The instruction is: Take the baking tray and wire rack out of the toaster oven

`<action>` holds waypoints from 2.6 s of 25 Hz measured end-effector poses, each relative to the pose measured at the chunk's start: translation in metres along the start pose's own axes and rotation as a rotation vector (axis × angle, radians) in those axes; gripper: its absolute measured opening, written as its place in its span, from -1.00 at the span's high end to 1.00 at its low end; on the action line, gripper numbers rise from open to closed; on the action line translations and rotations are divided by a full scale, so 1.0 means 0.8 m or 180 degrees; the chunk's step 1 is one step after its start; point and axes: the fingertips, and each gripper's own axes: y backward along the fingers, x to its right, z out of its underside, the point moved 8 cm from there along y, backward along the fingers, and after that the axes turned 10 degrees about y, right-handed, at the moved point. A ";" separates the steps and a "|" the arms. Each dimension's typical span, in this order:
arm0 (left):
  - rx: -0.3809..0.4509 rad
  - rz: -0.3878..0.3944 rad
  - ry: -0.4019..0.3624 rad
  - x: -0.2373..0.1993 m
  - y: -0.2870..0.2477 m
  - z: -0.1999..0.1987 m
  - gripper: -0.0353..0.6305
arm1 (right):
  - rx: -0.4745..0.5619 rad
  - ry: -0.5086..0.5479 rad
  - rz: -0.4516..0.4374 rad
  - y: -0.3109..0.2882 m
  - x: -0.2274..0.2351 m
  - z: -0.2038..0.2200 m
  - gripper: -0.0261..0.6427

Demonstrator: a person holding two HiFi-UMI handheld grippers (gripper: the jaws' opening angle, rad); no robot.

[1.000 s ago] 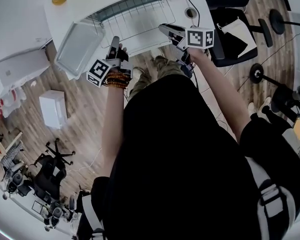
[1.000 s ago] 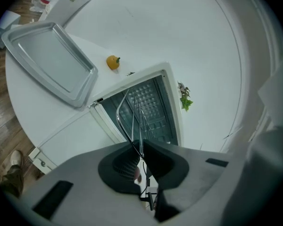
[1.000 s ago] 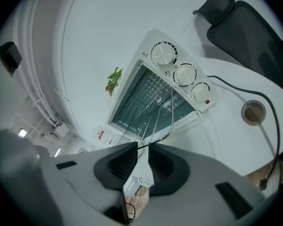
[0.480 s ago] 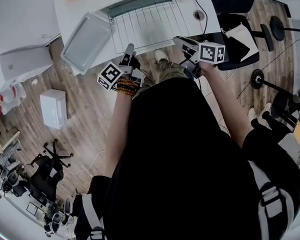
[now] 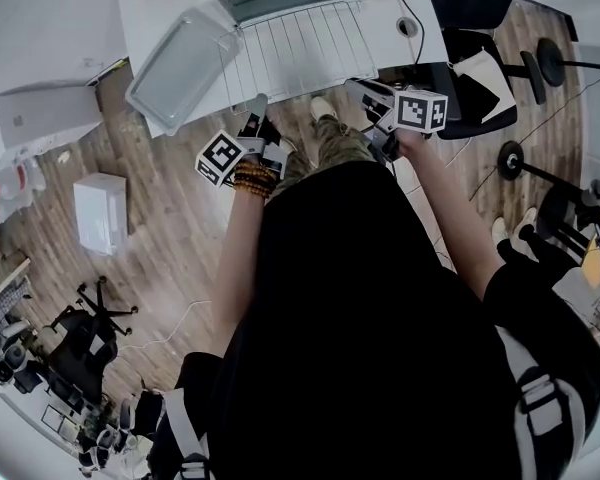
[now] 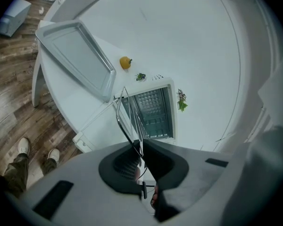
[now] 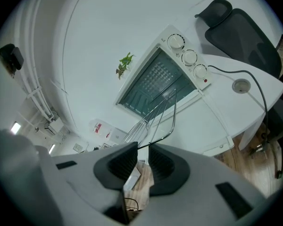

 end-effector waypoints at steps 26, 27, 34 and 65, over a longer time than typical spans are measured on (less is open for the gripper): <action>0.1289 -0.0037 0.0458 -0.107 0.204 -0.091 0.77 | -0.1153 0.0645 -0.0777 -0.218 -0.130 0.045 0.68; 0.1333 -0.0036 0.0471 -0.109 0.206 -0.094 0.77 | -0.1188 0.0689 -0.0795 -0.226 -0.132 0.044 0.68; 0.1500 -0.0019 0.0541 -0.122 0.201 -0.118 0.77 | -0.1384 0.1003 -0.0881 -0.274 -0.139 0.022 0.67; 0.0957 -0.0366 0.0577 -0.141 0.108 -0.221 0.49 | -0.1574 0.0709 -0.0065 -0.399 -0.075 -0.028 0.54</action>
